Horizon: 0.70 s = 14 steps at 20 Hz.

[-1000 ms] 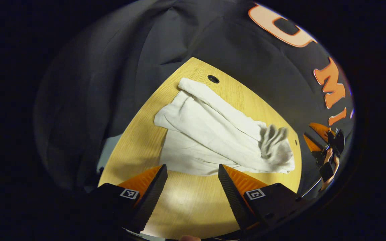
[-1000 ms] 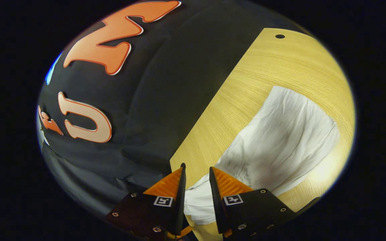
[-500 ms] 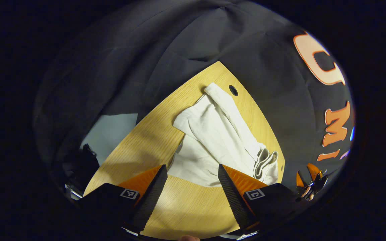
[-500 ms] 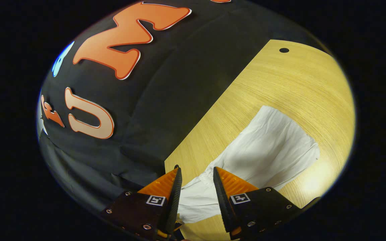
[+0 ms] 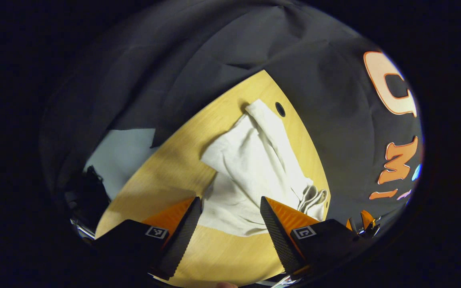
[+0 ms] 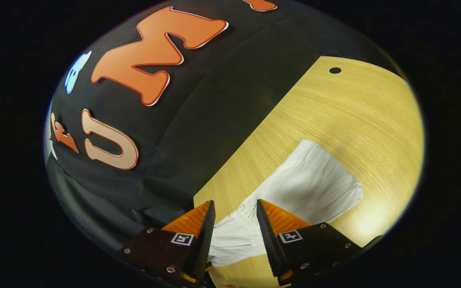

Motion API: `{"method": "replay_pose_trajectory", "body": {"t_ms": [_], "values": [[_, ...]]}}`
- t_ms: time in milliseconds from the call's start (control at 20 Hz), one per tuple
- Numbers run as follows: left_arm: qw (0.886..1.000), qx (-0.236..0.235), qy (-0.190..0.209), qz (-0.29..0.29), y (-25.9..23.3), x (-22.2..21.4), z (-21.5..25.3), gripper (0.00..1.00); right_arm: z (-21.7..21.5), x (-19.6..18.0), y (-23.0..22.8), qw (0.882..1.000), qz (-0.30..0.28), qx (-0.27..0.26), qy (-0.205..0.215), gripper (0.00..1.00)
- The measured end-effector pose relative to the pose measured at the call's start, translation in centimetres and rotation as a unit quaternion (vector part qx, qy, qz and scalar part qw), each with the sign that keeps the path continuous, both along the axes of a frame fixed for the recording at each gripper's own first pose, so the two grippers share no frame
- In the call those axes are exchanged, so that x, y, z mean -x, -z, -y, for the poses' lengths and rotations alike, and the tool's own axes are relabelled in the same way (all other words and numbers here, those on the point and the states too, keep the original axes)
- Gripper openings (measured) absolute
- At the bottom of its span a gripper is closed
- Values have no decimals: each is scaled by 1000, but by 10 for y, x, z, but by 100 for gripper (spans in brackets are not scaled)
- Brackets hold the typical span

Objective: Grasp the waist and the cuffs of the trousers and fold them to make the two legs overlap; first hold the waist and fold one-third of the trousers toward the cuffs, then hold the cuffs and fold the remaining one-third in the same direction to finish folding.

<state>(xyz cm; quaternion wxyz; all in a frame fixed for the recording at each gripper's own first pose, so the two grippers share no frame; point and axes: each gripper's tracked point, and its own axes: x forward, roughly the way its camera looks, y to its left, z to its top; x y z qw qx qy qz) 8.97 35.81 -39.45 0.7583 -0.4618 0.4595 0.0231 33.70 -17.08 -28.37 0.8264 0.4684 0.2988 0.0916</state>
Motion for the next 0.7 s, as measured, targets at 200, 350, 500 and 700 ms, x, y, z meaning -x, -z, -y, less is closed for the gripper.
{"method": "replay_pose_trajectory", "body": {"t_ms": [200, 350, 500, 700], "values": [[999, 23, -4, 23, 0, -22, 17, 95, 16, 7, 0, 1000, -1, -1, 13, 63], [999, 21, -17, 18, 9, -34, 23, 73, 30, 14, 2, 1000, -1, 3, 24, 63], [1000, 13, -12, -4, 19, -32, 28, 44, 41, 25, 9, 1000, -10, -1, 29, 63], [999, -5, -30, -8, 20, -36, 28, 11, 56, 34, 15, 999, -15, -3, 43, 63]]}}
